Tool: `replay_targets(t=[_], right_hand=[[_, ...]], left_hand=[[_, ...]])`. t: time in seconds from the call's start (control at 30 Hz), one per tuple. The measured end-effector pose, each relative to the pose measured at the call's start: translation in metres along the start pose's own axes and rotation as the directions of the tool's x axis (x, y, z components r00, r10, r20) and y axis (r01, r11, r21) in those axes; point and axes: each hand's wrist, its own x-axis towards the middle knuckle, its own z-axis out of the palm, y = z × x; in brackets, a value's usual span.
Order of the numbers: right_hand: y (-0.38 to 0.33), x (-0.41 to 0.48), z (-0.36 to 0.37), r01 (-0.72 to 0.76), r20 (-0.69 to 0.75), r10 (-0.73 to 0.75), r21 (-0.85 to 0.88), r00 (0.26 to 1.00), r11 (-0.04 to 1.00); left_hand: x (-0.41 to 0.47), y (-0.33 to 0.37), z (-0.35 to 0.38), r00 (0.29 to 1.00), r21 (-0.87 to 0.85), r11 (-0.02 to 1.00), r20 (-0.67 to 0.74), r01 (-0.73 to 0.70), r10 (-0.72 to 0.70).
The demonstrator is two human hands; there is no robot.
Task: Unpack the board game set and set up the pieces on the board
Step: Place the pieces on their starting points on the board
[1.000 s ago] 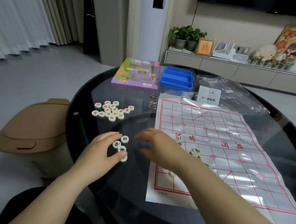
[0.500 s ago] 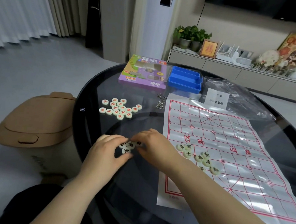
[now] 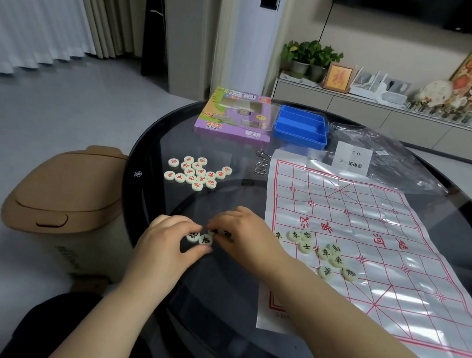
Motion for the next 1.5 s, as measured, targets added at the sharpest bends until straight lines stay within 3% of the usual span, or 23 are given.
replay_targets(t=[0.43, 0.6, 0.8, 1.0, 1.17, 1.5], right_hand=[[0.011, -0.015, -0.017, -0.056, -0.056, 0.057, 0.023, 0.997, 0.998], [0.018, -0.03, -0.031, -0.167, -0.082, 0.17, 0.04, 0.982, 0.985], [0.06, -0.074, -0.07, -0.388, -0.171, 0.397, 0.084, 0.902, 0.918], [0.096, -0.113, -0.077, -0.558, -0.144, 0.575, 0.146, 0.805, 0.817], [0.104, -0.126, -0.068, -0.537, -0.181, 0.604, 0.31, 0.777, 0.784], [0.109, -0.132, -0.07, -0.469, -0.182, 0.545, 0.338, 0.818, 0.816]], left_hand=[[0.012, -0.002, -0.007, 0.976, -0.05, 0.996, 0.2, -0.075, 0.084], [0.014, -0.003, -0.008, 0.963, -0.042, 0.992, 0.238, -0.116, 0.123], [0.013, 0.007, -0.007, 0.962, -0.068, 0.994, 0.254, -0.084, 0.099], [0.019, 0.059, 0.018, 0.929, -0.181, 0.975, 0.322, -0.128, 0.182], [0.029, 0.111, 0.056, 0.864, -0.141, 0.97, 0.442, -0.199, 0.242], [0.011, 0.142, 0.089, 0.781, -0.115, 0.957, 0.556, -0.266, 0.284]])
